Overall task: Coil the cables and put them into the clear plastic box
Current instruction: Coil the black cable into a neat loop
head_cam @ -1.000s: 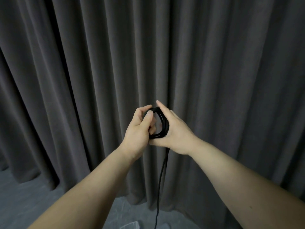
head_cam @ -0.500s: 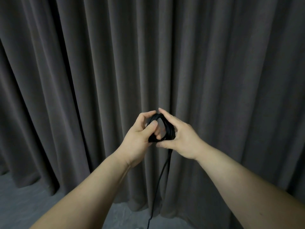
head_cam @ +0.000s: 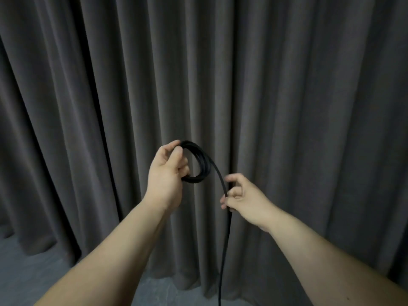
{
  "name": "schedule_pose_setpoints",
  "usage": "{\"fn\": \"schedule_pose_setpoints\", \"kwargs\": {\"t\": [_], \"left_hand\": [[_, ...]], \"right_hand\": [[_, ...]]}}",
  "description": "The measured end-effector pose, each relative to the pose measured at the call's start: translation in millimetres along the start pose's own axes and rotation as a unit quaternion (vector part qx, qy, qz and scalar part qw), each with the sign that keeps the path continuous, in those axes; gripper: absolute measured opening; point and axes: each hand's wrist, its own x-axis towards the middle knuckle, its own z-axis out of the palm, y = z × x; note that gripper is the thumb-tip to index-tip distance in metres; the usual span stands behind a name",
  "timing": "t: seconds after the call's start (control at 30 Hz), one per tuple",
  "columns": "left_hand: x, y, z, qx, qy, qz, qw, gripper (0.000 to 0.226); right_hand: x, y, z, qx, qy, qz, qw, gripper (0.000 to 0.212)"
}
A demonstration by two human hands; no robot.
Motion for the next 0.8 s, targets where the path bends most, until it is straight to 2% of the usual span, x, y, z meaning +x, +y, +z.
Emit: {"fn": "schedule_pose_setpoints", "kwargs": {"t": [0.07,0.17,0.23,0.3,0.37,0.47,0.53,0.6,0.67,0.8], "left_hand": [[5.7,1.3,-5.8,-0.009,0.037,-0.002,0.999,0.013],[9.5,3.3,-9.1,-0.031,0.064,-0.004,0.997,0.013],[12.6,5.7,-10.4,-0.046,0.075,-0.001,0.996,0.015],[15.5,8.2,-12.7,-0.044,0.079,0.006,0.996,0.018],[17.5,8.9,-15.9,-0.025,0.079,0.021,0.996,0.020],[15.8,6.9,-18.6,0.028,0.069,0.034,0.997,0.025],[14.7,4.8,-20.2,0.066,0.052,0.040,0.996,0.026],[12.7,2.4,-21.4,0.100,0.021,0.038,0.994,0.027],[8.2,1.2,-21.9,0.142,-0.016,0.026,0.989,0.033],[-4.8,1.3,-18.8,0.213,-0.073,0.018,0.974,0.032]], "right_hand": [[-1.4,3.0,1.9,0.081,0.011,0.040,0.996,0.025],[2.9,-1.1,7.4,0.153,0.030,0.052,0.986,0.019],[5.3,-3.0,9.5,0.137,0.049,0.040,0.989,0.015],[8.1,-2.8,11.2,0.062,0.076,0.038,0.994,0.013],[9.8,-4.9,13.2,-0.077,0.106,0.037,0.991,0.018],[7.5,-21.1,15.5,-0.275,0.144,-0.025,0.950,0.019],[3.2,-38.0,17.1,-0.364,0.095,-0.070,0.924,0.014],[0.9,-53.9,18.0,-0.434,0.010,-0.102,0.895,0.027],[0.1,-67.1,16.8,-0.455,-0.055,-0.123,0.880,0.036],[1.5,-83.7,7.6,-0.408,-0.079,-0.175,0.892,0.028]]}}
